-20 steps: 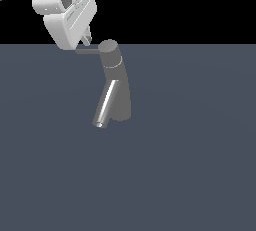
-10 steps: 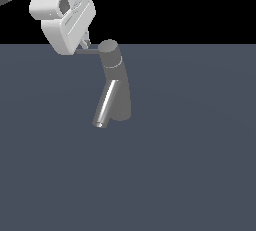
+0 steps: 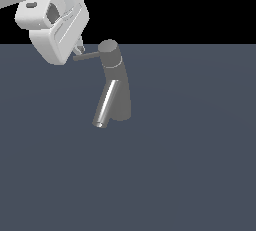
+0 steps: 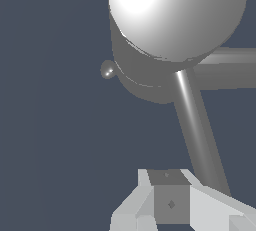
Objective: Turn on the faucet by rotating a designated handle.
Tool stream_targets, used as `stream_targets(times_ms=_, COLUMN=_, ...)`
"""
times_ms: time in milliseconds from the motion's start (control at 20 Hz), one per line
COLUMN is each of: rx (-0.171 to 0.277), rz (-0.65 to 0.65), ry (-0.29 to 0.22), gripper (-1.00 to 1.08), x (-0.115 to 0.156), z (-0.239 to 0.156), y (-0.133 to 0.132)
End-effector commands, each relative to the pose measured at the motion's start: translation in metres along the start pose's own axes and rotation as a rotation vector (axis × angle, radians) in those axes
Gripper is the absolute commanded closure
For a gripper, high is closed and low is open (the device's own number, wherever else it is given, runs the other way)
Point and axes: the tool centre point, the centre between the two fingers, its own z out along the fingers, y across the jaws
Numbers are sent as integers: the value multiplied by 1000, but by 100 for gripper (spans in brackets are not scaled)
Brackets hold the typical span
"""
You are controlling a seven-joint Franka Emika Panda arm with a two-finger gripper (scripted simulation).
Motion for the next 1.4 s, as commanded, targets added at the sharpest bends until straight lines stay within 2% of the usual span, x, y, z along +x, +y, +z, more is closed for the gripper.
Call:
stream_targets(times_ms=0, rx=-13, rz=28, ry=7, gripper=108, x=2, z=2, y=16)
stream_targets(times_ms=100, rx=-13, rz=28, ry=7, gripper=108, x=0, z=2, y=25)
stream_targets(times_ms=200, rx=-6, rz=27, ry=5, gripper=108, x=-1, z=2, y=18)
stream_targets(times_ms=1250, rx=-12, rz=28, ry=6, gripper=108, x=45, z=1, y=81)
stream_targets(times_ms=1350, rx=-9, rz=18, ry=-5, gripper=108, x=35, z=0, y=76)
